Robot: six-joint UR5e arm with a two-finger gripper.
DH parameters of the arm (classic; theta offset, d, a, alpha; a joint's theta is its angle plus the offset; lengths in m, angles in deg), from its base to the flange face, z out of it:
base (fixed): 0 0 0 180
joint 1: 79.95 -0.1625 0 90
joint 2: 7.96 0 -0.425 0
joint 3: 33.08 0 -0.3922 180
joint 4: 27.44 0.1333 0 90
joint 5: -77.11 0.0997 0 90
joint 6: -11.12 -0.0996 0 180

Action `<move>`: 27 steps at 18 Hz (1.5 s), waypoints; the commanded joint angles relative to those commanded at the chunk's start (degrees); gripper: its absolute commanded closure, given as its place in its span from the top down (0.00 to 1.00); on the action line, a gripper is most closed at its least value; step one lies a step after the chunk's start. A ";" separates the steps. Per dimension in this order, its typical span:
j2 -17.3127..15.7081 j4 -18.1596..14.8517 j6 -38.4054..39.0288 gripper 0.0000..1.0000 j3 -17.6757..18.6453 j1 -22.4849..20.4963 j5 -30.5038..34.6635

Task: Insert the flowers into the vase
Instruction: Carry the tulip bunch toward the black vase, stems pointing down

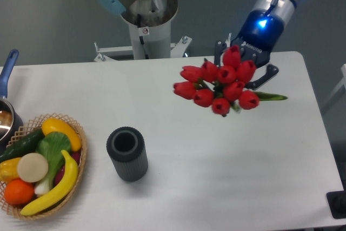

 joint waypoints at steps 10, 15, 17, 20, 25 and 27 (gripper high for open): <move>0.71 0.00 -0.62 0.41 2.28 5.37 -10.56; 0.62 -0.09 -0.44 0.41 2.28 7.92 -10.73; 0.54 0.00 -0.44 0.41 2.29 8.80 -10.82; 0.62 0.00 -0.70 0.41 2.20 9.42 -11.25; 0.62 0.00 -0.88 0.41 2.72 10.64 -13.37; 0.71 0.00 -0.88 0.41 2.81 11.43 -13.37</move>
